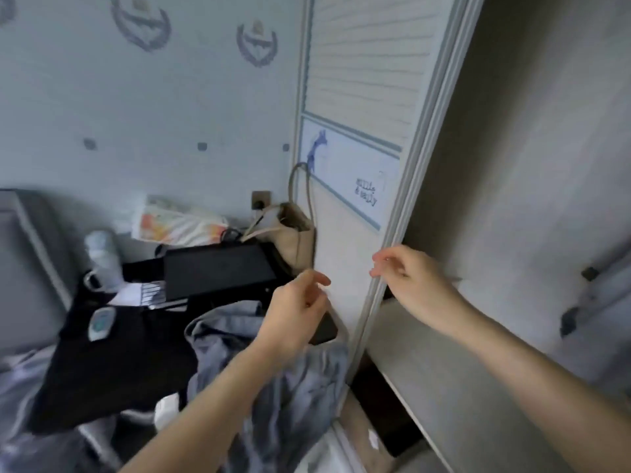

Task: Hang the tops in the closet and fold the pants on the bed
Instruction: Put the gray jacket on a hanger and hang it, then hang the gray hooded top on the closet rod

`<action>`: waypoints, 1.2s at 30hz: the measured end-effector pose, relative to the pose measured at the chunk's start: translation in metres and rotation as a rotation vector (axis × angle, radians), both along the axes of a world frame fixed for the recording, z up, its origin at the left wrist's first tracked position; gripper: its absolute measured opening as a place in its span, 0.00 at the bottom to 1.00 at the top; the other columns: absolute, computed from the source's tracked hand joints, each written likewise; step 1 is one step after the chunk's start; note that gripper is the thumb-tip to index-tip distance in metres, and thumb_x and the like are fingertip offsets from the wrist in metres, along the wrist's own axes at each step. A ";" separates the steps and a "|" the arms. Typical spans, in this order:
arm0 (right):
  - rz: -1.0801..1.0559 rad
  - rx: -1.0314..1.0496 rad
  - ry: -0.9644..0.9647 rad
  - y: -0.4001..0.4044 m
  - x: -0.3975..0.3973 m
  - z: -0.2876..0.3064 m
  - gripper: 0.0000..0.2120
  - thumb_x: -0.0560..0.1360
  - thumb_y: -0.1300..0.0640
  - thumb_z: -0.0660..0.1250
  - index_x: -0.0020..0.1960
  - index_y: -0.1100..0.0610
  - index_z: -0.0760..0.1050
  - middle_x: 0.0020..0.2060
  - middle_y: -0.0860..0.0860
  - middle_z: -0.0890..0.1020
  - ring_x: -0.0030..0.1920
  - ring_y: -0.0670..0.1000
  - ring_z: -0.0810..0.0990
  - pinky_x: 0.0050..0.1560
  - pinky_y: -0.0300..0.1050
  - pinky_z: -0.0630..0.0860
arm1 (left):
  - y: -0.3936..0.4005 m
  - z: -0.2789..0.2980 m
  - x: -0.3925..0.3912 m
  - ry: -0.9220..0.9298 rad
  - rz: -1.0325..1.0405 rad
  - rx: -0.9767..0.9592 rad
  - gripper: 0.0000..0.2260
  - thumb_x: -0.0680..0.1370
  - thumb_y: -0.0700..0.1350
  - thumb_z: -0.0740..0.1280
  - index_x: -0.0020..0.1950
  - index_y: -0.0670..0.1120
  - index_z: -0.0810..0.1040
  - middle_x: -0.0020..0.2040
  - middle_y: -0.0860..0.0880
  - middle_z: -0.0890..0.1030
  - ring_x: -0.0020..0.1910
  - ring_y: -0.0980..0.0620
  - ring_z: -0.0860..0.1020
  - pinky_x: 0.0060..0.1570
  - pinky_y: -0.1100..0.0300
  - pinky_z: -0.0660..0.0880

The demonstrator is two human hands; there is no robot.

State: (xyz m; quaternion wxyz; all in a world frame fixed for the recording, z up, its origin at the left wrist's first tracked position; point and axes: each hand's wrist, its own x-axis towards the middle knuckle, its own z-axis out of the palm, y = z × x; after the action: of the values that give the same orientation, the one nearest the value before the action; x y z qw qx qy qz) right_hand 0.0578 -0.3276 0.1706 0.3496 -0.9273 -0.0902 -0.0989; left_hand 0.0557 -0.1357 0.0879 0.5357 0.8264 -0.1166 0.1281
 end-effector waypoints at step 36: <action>0.701 -0.459 0.756 0.740 -0.052 -0.397 0.18 0.81 0.53 0.56 0.46 0.66 0.76 0.41 0.56 0.79 0.46 0.57 0.77 0.51 0.49 0.73 | 0.645 -0.361 -0.275 1.107 0.940 -0.147 0.09 0.76 0.41 0.64 0.56 0.48 0.73 0.52 0.52 0.76 0.51 0.50 0.76 0.46 0.62 0.70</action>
State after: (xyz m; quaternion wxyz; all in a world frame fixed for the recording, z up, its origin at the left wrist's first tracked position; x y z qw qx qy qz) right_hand 0.0056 0.4128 -0.2266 0.1587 -0.8651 -0.2806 0.3843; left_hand -0.2198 0.5095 -0.2731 0.4585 0.6949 0.5474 -0.0848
